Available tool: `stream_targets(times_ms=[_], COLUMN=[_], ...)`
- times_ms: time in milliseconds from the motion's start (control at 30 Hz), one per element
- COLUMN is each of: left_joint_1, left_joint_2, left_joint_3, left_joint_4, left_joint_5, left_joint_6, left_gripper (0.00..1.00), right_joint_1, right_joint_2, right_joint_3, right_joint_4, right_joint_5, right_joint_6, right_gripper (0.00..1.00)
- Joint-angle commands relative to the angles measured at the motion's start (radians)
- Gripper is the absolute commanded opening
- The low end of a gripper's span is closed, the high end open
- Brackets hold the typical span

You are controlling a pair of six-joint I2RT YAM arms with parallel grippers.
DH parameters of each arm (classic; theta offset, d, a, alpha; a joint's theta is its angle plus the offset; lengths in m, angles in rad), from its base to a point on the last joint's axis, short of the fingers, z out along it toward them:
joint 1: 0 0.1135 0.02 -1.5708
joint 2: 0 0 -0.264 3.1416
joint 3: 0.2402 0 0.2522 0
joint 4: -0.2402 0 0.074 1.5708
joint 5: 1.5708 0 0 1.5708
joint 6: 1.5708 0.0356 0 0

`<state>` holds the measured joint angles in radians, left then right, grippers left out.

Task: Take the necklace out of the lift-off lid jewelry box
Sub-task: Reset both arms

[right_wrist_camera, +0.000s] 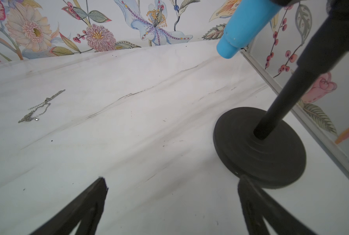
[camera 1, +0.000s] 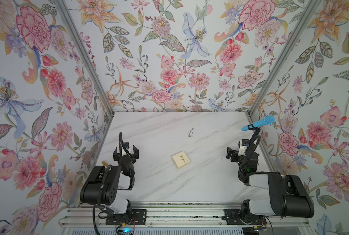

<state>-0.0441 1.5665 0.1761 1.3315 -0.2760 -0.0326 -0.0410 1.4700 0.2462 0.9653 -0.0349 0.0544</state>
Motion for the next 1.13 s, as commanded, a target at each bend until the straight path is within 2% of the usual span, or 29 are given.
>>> stream_targets(times_ms=[0, 33, 100, 167, 1100], left_joint_1=[0.004, 0.004, 0.004, 0.003, 0.003], left_joint_2=[0.017, 0.009, 0.016, 0.012, 0.011], left_joint_3=[0.008, 0.008, 0.008, 0.007, 0.006], left_joint_4=[0.136, 0.122, 0.135, 0.132, 0.132], left_joint_5=[-0.007, -0.005, -0.009, -0.009, -0.008], left_joint_6=[0.006, 0.002, 0.008, 0.005, 0.007], left_gripper=[1.0, 1.0, 1.0, 1.0, 1.0], right_joint_1=[-0.001, 0.009, 0.035, 0.035, 0.047], right_joint_2=[0.081, 0.05, 0.086, 0.063, 0.071], right_joint_3=[0.009, 0.041, 0.04, 0.052, 0.046], right_joint_4=[0.212, 0.103, 0.176, 0.107, 0.132], right_joint_5=[-0.056, -0.066, -0.037, -0.039, -0.014], right_joint_6=[-0.048, -0.069, -0.088, -0.088, -0.098], right_gripper=[1.0, 1.0, 1.0, 1.0, 1.0])
